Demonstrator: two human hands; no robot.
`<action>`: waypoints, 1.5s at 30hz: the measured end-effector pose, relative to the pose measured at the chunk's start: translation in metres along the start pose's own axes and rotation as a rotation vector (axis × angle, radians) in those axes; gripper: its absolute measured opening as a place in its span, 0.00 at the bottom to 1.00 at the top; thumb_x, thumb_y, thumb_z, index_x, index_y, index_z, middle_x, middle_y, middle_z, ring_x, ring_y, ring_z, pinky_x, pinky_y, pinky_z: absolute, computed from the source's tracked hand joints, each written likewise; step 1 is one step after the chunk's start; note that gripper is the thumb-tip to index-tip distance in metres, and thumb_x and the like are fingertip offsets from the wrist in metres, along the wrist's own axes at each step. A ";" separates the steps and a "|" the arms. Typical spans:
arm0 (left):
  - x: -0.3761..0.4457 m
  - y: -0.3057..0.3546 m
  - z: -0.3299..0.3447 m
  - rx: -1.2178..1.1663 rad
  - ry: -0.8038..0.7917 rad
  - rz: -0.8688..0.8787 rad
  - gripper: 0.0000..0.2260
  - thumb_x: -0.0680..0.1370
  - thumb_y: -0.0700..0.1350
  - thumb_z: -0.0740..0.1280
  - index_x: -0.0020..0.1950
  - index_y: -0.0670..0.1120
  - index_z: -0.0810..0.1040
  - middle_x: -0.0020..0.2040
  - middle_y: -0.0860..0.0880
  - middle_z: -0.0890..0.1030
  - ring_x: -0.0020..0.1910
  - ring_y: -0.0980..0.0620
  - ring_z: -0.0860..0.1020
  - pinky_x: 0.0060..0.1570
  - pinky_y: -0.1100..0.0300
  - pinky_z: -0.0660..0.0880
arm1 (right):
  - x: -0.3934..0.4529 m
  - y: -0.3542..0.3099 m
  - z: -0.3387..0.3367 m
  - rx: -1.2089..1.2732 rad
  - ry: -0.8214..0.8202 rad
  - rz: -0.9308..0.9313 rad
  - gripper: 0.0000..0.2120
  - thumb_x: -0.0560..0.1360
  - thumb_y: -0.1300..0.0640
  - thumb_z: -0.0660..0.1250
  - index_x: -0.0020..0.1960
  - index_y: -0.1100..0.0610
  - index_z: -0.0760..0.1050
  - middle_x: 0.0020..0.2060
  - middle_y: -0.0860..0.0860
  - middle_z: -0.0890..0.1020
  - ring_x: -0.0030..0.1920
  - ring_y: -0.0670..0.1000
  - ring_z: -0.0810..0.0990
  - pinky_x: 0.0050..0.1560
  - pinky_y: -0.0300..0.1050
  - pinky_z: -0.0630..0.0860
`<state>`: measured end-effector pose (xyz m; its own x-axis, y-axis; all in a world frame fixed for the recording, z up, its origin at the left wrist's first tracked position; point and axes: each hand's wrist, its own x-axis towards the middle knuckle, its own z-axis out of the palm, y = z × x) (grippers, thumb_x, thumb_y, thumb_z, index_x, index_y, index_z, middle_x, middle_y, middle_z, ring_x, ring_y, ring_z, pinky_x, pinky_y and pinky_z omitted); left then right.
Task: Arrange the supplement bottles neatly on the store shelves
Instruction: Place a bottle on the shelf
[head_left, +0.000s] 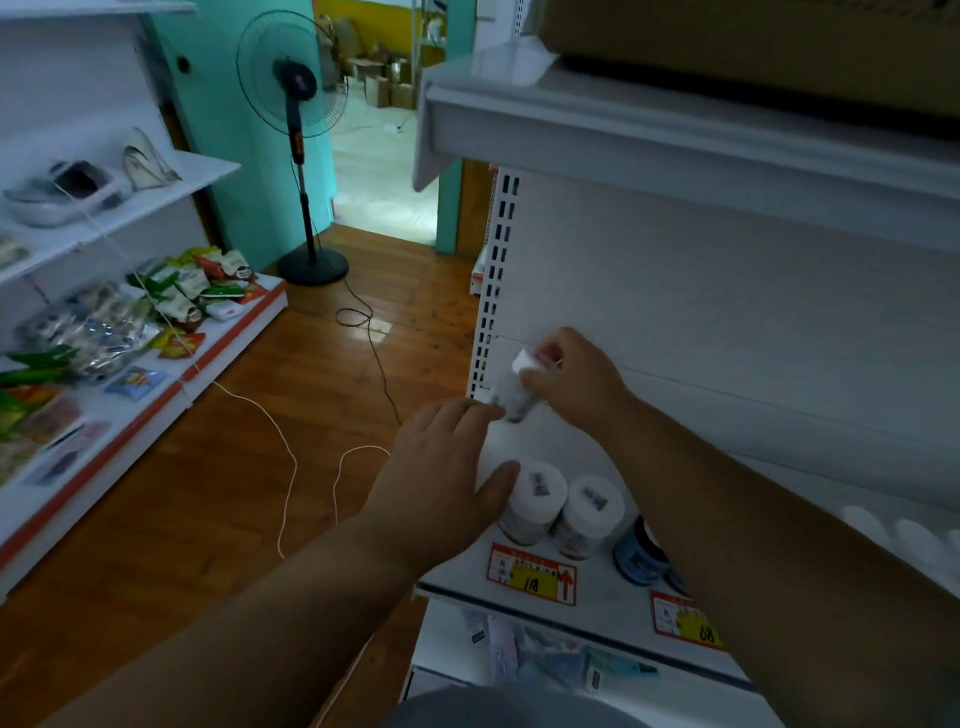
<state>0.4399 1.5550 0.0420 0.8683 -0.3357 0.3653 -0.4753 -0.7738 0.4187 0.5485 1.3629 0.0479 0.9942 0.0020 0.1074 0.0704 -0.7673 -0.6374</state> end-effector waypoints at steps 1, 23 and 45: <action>0.001 0.000 -0.001 -0.038 0.031 -0.029 0.24 0.76 0.60 0.59 0.69 0.52 0.68 0.64 0.54 0.72 0.63 0.57 0.67 0.62 0.63 0.59 | -0.006 -0.005 -0.008 0.129 0.032 0.058 0.14 0.73 0.51 0.70 0.55 0.54 0.73 0.47 0.48 0.77 0.45 0.48 0.77 0.43 0.43 0.74; -0.009 0.037 0.001 -0.426 0.027 -0.142 0.34 0.68 0.72 0.58 0.67 0.55 0.67 0.60 0.58 0.73 0.59 0.61 0.69 0.56 0.64 0.70 | -0.088 -0.064 -0.083 0.355 0.123 0.042 0.22 0.70 0.39 0.69 0.36 0.55 0.65 0.31 0.54 0.78 0.28 0.46 0.82 0.26 0.43 0.75; -0.028 0.009 0.040 0.228 -0.155 0.278 0.27 0.74 0.57 0.63 0.72 0.49 0.67 0.70 0.49 0.71 0.70 0.48 0.68 0.69 0.55 0.55 | -0.004 -0.061 0.003 -0.414 -0.156 -0.066 0.23 0.70 0.34 0.68 0.37 0.52 0.65 0.34 0.50 0.75 0.30 0.47 0.74 0.29 0.42 0.67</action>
<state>0.4171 1.5360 0.0020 0.7301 -0.6132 0.3016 -0.6670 -0.7354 0.1196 0.5402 1.4111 0.0840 0.9912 0.1320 0.0008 0.1273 -0.9543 -0.2704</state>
